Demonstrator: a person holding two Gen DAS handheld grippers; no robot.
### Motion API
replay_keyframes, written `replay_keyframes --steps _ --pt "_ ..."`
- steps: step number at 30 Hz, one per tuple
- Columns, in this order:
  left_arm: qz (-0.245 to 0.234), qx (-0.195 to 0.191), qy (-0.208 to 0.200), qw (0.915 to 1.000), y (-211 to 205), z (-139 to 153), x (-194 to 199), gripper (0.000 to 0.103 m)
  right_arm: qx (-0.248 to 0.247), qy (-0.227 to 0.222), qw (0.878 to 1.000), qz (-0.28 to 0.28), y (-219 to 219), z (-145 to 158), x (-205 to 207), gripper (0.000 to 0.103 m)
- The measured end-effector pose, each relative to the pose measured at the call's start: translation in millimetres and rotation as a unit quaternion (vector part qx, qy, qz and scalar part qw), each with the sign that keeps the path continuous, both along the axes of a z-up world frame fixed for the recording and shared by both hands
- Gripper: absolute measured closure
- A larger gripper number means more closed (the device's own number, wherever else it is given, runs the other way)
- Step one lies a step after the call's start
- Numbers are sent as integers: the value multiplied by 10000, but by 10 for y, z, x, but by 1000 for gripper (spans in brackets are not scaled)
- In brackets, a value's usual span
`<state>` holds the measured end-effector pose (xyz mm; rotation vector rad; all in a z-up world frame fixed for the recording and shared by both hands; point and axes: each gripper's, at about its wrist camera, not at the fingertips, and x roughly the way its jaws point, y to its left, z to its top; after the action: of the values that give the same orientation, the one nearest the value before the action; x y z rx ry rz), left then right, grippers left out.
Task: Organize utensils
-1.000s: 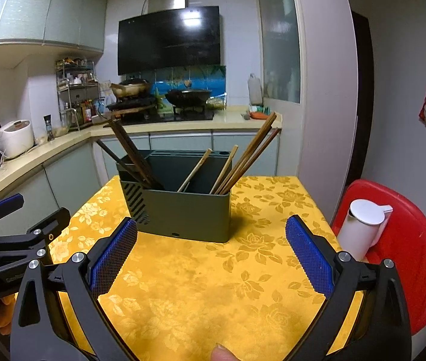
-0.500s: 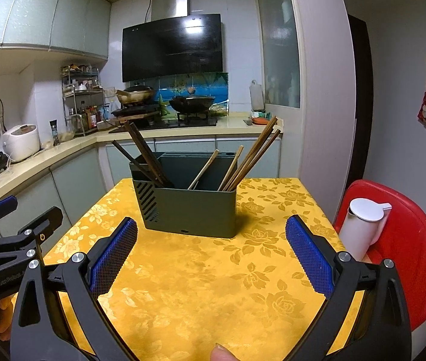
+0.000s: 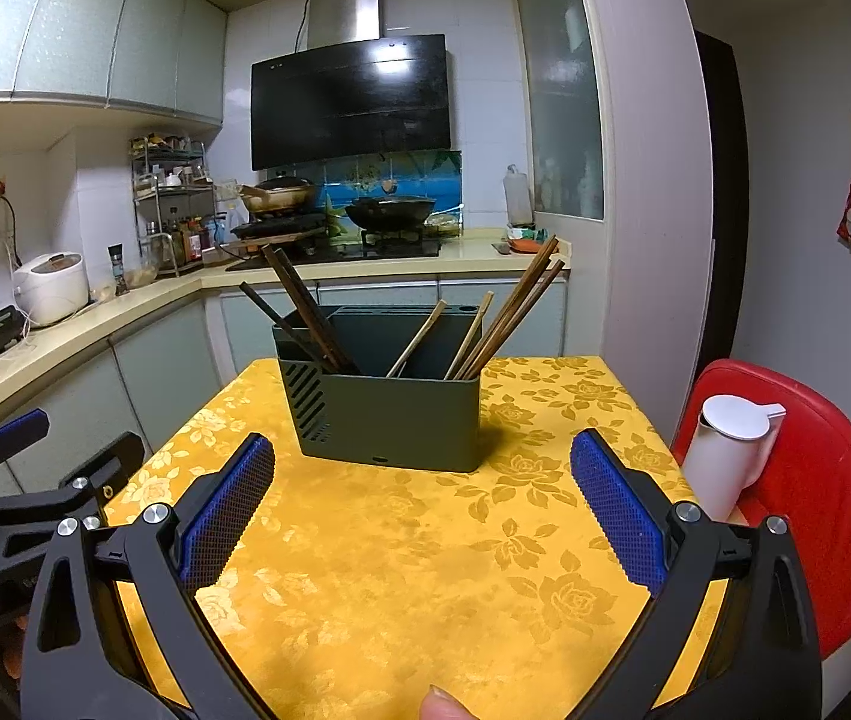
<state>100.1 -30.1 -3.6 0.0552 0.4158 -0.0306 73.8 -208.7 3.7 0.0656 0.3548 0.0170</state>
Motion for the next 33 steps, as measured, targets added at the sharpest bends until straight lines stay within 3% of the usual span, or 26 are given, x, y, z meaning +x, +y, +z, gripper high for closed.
replay_keyframes --steps 33 --pt "-8 -53 49 10000 54 -62 -50 7 -39 65 9999 85 118 -45 -22 7"
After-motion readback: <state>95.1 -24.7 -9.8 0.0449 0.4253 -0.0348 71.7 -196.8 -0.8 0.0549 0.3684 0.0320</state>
